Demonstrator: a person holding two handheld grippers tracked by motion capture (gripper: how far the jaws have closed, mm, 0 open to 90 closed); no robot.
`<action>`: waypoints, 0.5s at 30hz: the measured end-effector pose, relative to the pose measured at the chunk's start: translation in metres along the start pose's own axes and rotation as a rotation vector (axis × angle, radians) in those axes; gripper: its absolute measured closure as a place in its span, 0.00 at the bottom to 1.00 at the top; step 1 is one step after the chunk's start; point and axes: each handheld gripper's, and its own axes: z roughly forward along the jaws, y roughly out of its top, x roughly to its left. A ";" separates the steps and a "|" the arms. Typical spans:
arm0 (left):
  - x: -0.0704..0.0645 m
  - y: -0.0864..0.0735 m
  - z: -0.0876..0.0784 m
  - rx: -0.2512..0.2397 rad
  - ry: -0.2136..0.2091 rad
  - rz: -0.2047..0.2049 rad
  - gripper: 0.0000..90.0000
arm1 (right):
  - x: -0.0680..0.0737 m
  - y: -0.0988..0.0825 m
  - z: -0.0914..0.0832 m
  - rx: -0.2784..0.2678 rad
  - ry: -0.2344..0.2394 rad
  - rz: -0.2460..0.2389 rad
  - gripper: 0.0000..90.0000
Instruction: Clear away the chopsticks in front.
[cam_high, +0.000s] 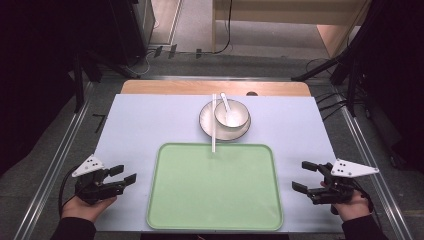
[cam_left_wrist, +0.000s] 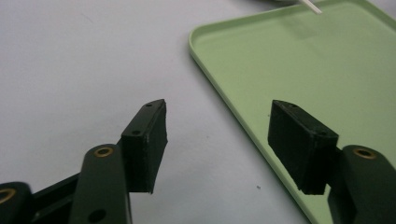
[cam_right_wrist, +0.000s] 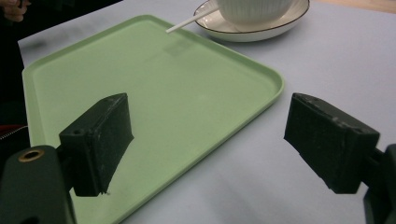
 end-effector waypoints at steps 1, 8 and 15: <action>0.000 0.003 0.000 0.005 -0.014 -0.011 0.46 | 0.000 0.000 0.000 0.004 -0.001 0.000 0.18; -0.004 0.018 0.007 0.079 -0.027 -0.092 0.50 | 0.000 0.000 0.000 0.002 -0.005 0.000 0.18; -0.007 0.036 0.017 0.133 -0.024 -0.096 0.37 | 0.001 0.001 0.001 0.003 0.001 -0.002 0.18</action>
